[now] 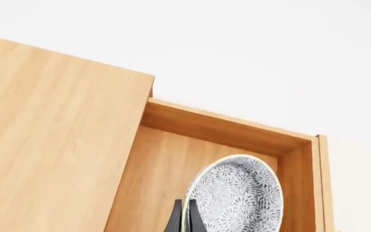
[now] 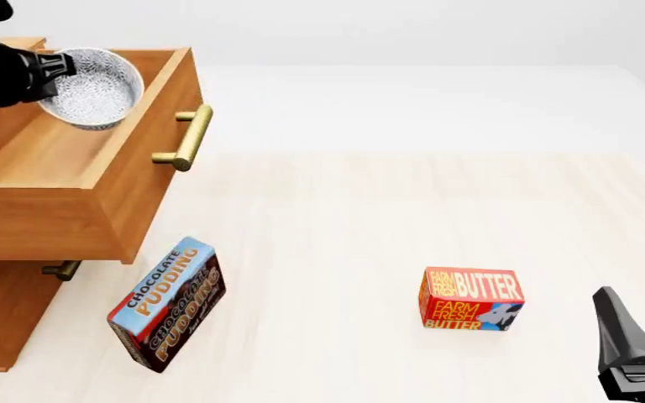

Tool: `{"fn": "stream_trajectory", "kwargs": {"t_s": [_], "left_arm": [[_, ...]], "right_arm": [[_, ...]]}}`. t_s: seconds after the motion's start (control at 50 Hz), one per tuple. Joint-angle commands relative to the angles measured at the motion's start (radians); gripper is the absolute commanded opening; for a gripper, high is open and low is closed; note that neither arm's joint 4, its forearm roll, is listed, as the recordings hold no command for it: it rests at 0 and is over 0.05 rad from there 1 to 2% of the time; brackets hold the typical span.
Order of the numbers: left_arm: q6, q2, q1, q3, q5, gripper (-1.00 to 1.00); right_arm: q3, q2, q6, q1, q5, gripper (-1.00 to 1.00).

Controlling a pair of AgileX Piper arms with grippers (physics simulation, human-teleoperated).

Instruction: Put the bowl in the top drawer of the cabinet.

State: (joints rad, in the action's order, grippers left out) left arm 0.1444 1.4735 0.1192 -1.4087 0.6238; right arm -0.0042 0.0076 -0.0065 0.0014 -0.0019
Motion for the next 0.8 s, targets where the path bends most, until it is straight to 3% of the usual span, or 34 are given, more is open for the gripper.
{"fn": "stream_trajectory", "kwargs": {"t_s": [0.02, 0.26, 0.28, 0.8], "left_arm": [[0.002, -0.032, 0.021, -0.009, 0.028, -1.00], [-0.003, -0.025, 0.032, -0.016, 0.035, -1.00], [-0.005, -0.024, 0.038, -0.016, 0.035, 1.00], [-0.015, -0.050, 0.005, -0.010, 0.035, 1.00]], "right_arm": [[0.000, 0.000, 0.000, 0.000, 0.000, 1.00], [0.000, 0.000, 0.000, 0.000, 0.000, 1.00], [0.000, 0.000, 0.001, 0.000, 0.000, 1.00], [0.000, 0.000, 0.000, 0.000, 0.000, 1.00]]}}
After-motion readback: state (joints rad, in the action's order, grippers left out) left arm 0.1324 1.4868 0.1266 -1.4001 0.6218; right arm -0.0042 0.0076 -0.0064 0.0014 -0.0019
